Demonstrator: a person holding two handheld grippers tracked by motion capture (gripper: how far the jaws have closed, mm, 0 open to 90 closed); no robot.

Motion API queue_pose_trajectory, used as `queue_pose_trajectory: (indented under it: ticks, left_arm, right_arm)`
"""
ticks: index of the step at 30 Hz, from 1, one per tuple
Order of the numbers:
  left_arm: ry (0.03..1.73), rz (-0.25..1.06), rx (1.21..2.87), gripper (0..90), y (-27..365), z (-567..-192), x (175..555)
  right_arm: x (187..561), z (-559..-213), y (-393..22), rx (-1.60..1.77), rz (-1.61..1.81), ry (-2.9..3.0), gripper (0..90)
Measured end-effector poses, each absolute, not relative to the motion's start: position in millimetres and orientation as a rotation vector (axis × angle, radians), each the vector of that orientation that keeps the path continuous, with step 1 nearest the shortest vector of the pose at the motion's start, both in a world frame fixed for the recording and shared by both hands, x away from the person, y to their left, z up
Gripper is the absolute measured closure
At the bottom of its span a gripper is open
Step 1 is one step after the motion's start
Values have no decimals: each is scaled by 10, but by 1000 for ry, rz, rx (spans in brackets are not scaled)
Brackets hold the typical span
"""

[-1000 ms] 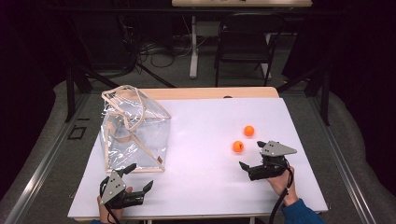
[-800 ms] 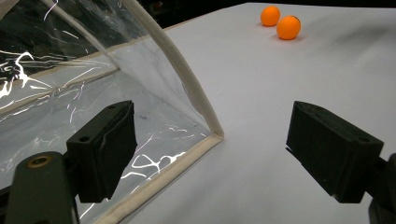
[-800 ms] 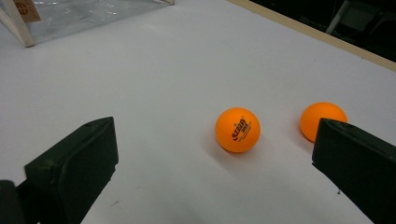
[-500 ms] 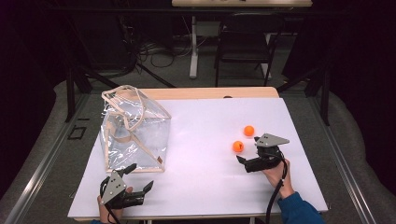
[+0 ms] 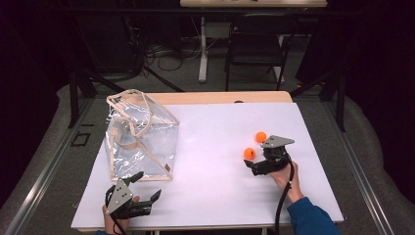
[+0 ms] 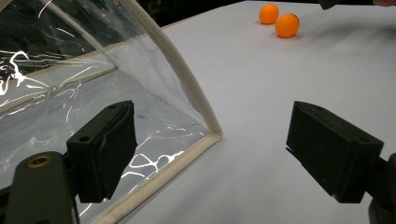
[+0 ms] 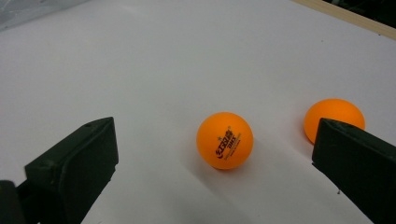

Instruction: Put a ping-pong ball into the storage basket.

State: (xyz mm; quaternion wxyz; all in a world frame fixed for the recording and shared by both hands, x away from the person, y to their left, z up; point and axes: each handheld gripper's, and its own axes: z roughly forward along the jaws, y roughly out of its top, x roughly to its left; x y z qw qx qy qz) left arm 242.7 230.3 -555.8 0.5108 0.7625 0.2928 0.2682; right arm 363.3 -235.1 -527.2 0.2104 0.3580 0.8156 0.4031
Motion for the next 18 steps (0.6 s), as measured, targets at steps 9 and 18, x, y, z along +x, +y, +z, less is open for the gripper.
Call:
queue_pose_trajectory:
  ticks: [9, 18]
  left_arm:
    - [708, 643, 1838, 158, 2297, -5565, 2430]
    - [708, 647, 1836, 158, 2292, -5565, 2423]
  right_arm:
    - [3764, -5333, -2273, 1015, 1079, 2306, 0]
    - [3833, -5404, -2220, 1041, 1029, 2333, 0]
